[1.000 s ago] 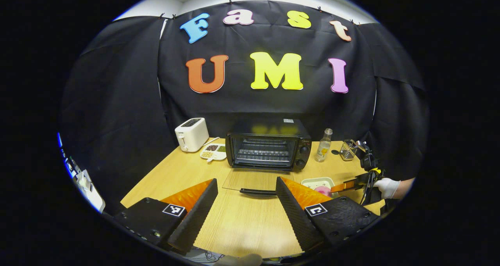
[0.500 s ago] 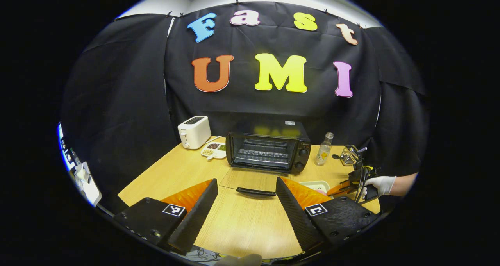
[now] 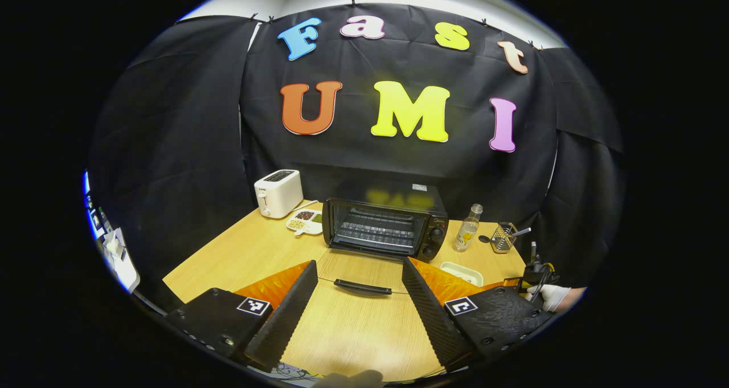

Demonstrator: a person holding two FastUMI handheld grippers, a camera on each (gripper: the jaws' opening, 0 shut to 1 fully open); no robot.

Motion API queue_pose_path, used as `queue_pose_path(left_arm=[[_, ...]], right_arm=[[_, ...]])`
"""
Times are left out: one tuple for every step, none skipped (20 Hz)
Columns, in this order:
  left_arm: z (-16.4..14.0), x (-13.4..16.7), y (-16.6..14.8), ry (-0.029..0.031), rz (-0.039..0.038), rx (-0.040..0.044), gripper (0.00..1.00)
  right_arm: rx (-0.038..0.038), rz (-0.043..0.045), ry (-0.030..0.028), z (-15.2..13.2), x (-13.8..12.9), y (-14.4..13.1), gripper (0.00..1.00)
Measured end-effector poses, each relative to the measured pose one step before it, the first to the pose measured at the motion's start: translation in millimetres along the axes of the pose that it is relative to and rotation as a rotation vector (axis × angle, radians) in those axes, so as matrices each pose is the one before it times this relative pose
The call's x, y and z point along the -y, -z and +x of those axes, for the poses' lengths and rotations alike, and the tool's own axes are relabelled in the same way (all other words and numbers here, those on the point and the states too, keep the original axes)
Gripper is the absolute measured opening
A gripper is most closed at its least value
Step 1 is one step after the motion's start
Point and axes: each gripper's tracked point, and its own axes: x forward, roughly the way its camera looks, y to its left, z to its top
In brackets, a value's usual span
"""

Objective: Open the electric oven with the left hand, put the food in, and close the electric oven.

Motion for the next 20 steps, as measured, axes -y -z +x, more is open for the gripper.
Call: queue_pose_path(left_arm=[[1.27,-1.79,-3.13,0.00248,0.00745,0.00208,0.95],[1.29,-1.91,-2.00,0.00362,0.00660,0.00155,0.95],[1.44,-1.71,-0.94,0.00363,0.00535,0.00164,0.96],[1.46,-1.90,-1.30,0.00876,0.00250,-0.00040,0.95],[3.79,-2.37,-0.67,0.00520,0.00232,-0.00048,0.95],[1.28,-3.01,-0.46,0.00738,0.00096,-0.00063,0.95],[0.80,-2.29,-1.30,0.01224,-0.00329,0.00242,0.95],[0.60,-1.86,-0.31,0.01485,-0.00448,0.00006,0.95],[-0.01,-2.89,0.41,0.01634,-0.00105,-0.00006,0.95],[0.02,-4.38,-0.10,0.01769,0.00397,0.00053,0.95],[-0.64,-7.16,0.69,0.01209,0.00802,-0.00072,0.95],[-2.05,-8.88,1.50,0.00757,0.00856,-0.00697,0.95],[-1.91,-10.67,0.47,0.00658,0.00389,0.00074,0.96],[-2.81,-8.98,-0.24,0.00806,0.00118,0.00517,0.95],[-1.73,-9.70,1.41,0.00445,0.00055,0.00046,0.95],[-3.19,-10.28,3.05,0.00870,0.00005,-0.00176,0.95],[-3.16,-8.46,3.18,0.00967,0.00280,-0.00358,0.96],[-3.03,-10.89,2.97,0.00672,0.00565,-0.00536,0.95],[-2.41,-10.52,2.13,0.00704,0.00568,0.00041,0.96],[-3.88,-11.52,0.63,-0.00126,0.00172,0.00274,0.96]], right_arm=[[0.02879,0.02712,-0.00693,-4.51,-4.97,0.95,0.04],[0.02987,0.02364,-0.00164,-5.11,-4.36,1.51,0.04],[0.02285,0.02174,-0.00050,-5.51,-5.04,2.73,0.04],[0.01936,0.02440,-0.00561,-4.32,-7.08,3.30,0.04],[0.01163,0.02675,-0.00815,-0.53,-8.76,7.49,0.04],[0.00740,0.02258,-0.00765,-0.03,-7.48,8.28,0.04],[0.00302,0.01846,-0.00379,-0.48,-7.89,10.02,0.04],[0.00710,0.01296,0.00303,1.27,-5.40,9.89,0.04],[0.01223,0.00710,0.00866,0.23,-4.17,10.50,0.04],[0.00925,0.00106,0.01671,1.25,-3.11,11.20,0.04],[0.00511,0.00115,0.01312,4.53,-4.07,10.13,0.04],[0.01831,0.01395,0.01007,5.54,-5.01,9.02,0.04],[0.01142,0.01639,0.00003,4.07,-4.80,9.09,0.04],[0.00958,0.01666,-0.00730,3.44,-4.27,11.33,0.04],[0.01122,0.01283,0.00225,3.92,-1.48,13.62,0.04],[0.01515,0.01450,0.00572,5.32,-1.68,10.74,0.04],[0.01424,0.02119,0.00747,4.95,-1.41,12.68,0.04],[0.00994,0.02123,0.00419,4.92,-1.62,13.34,0.04],[0.00447,0.01612,-0.00503,3.51,-2.95,13.81,0.04],[-0.00069,0.00734,-0.00224,6.00,-2.70,13.43,0.04]])
